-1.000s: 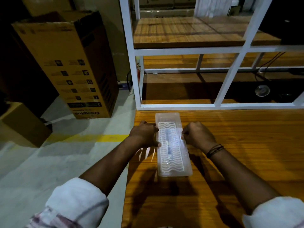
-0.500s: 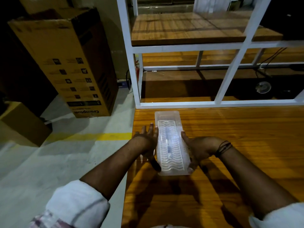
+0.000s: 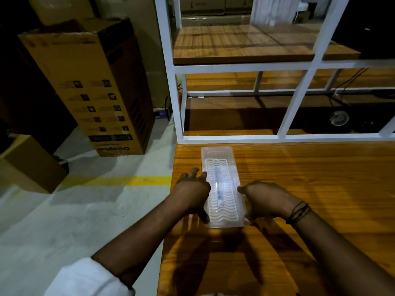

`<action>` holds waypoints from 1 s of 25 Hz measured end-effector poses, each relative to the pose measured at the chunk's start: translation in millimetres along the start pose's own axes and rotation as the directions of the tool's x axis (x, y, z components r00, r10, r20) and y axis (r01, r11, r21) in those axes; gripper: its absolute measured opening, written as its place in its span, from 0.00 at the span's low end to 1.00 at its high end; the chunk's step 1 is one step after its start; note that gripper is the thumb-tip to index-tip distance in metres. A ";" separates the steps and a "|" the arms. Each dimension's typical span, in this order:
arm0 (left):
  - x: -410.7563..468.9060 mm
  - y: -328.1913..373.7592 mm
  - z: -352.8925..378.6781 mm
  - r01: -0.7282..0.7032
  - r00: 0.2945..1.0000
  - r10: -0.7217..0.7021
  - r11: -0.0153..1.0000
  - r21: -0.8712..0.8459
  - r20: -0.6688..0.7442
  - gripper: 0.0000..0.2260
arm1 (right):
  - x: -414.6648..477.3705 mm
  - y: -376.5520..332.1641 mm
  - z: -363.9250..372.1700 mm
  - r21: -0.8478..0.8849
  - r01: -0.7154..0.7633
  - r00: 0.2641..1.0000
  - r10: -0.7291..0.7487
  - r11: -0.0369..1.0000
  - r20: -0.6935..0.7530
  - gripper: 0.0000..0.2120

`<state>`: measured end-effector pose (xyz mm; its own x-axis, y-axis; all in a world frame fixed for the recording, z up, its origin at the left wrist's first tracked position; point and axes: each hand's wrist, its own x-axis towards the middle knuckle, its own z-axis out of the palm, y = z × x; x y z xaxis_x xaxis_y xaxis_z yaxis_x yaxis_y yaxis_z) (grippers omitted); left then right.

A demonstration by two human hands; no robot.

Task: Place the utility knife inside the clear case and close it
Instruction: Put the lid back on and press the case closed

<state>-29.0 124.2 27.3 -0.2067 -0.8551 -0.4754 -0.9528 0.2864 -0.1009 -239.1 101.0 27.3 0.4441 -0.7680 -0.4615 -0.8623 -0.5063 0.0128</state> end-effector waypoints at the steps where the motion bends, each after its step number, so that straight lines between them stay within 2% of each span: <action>1: -2.5 -1.2 1.0 -0.004 1.000 0.004 1.000 -0.009 -0.001 0.44 | -0.8 0.3 1.6 0.002 0.006 1.000 -0.006 1.000 0.008 0.41; 4: -5.6 -2.0 -1.7 -0.001 0.998 0.002 1.000 -0.021 0.061 0.49 | 1.3 -0.3 -0.1 -0.031 0.016 0.998 -0.014 0.999 0.063 0.44; 7: -8.9 6.5 -3.6 0.003 0.998 -0.003 1.000 -0.006 0.070 0.54 | 2.0 -5.5 -2.6 -0.060 -0.011 0.999 0.013 0.998 0.040 0.39; 14: -14.8 7.1 -2.7 0.015 1.000 -0.014 0.999 -0.044 0.021 0.51 | 0.8 -6.0 -4.1 -0.038 -0.017 1.000 0.018 0.999 0.009 0.38; 16: -15.5 1.0 -4.4 0.016 0.999 -0.019 0.997 -0.070 -0.035 0.45 | 6.4 -1.8 -4.7 0.042 -0.019 1.000 0.020 0.999 -0.021 0.31; 20: -8.3 -12.0 -4.3 0.032 0.984 -0.061 0.985 -0.170 -0.165 0.39 | 21.9 1.5 -11.1 0.223 -0.061 0.978 0.103 0.973 -0.182 0.12; 22: -1.2 -13.1 -6.8 0.063 0.981 -0.105 0.968 -0.241 -0.166 0.38 | 29.9 1.2 -13.8 0.275 -0.073 0.964 0.139 0.959 -0.229 0.06; 23: 2.0 -13.3 -9.6 0.074 0.981 -0.118 0.961 -0.267 -0.152 0.38 | 34.1 2.1 -14.7 0.293 -0.061 0.962 0.135 0.954 -0.238 0.06; 25: 8.0 -15.4 -17.2 0.082 0.987 -0.114 0.964 -0.254 -0.116 0.41 | 41.4 7.3 -16.3 0.292 -0.034 0.966 0.106 0.956 -0.235 0.13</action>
<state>-19.8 105.5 40.1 -0.1208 -0.9264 -0.3566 -0.9917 0.0963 0.0858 -223.0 59.1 22.7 0.3950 -0.8879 -0.2359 -0.9103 -0.3435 -0.2311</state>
